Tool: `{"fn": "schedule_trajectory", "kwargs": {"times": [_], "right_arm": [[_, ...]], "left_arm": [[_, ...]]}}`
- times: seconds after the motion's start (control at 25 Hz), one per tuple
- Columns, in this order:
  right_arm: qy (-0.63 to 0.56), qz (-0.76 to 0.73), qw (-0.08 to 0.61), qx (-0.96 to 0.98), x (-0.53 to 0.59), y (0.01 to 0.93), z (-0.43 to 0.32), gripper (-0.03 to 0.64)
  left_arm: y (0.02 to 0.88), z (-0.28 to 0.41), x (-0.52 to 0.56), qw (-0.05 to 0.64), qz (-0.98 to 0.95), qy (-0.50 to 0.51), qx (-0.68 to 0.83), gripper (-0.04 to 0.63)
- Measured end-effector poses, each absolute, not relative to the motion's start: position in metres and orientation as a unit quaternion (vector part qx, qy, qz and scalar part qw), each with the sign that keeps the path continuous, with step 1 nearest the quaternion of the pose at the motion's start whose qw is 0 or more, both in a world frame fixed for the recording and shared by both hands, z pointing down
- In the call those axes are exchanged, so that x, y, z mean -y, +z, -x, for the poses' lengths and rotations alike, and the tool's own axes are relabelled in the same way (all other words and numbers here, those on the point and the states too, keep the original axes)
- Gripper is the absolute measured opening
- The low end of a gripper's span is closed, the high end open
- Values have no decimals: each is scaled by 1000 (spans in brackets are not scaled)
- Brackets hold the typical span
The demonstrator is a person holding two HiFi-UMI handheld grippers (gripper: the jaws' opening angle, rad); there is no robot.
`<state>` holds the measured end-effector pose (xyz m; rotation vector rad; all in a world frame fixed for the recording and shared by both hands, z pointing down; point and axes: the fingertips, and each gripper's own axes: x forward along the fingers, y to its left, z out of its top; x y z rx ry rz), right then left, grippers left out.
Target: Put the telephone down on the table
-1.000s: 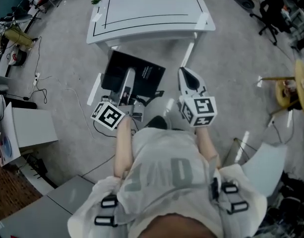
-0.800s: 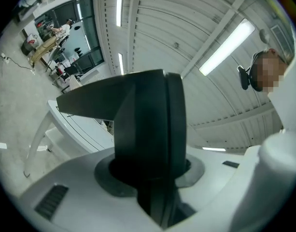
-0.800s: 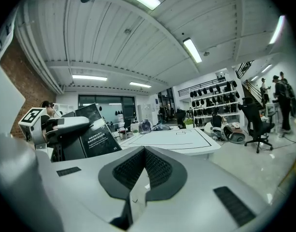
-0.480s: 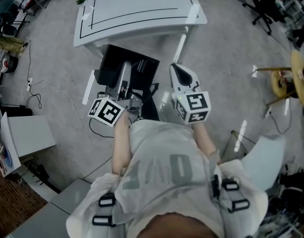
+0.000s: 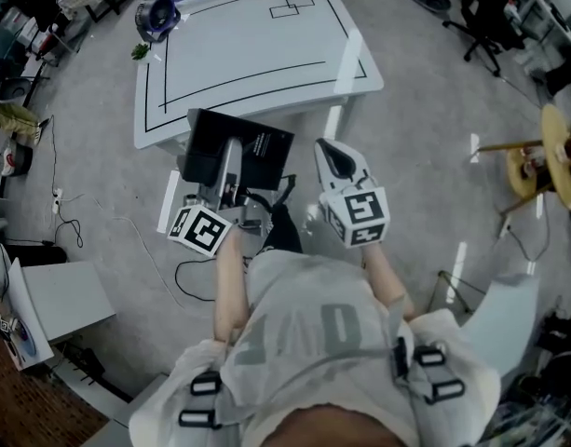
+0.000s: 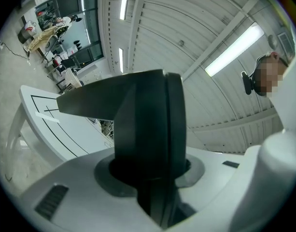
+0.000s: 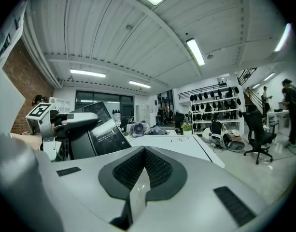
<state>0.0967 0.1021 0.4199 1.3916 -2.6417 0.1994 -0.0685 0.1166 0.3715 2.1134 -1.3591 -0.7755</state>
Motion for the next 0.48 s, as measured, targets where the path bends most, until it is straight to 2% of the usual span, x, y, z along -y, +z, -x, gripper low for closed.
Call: {"fn": "schedule_trajectory", "kwargs": {"times": [0.48], "right_arm": [[64,-483,73,870,58,387,-55,8]], "left_arm": [[352,118,52,273,-784,-285,479,158]]}}
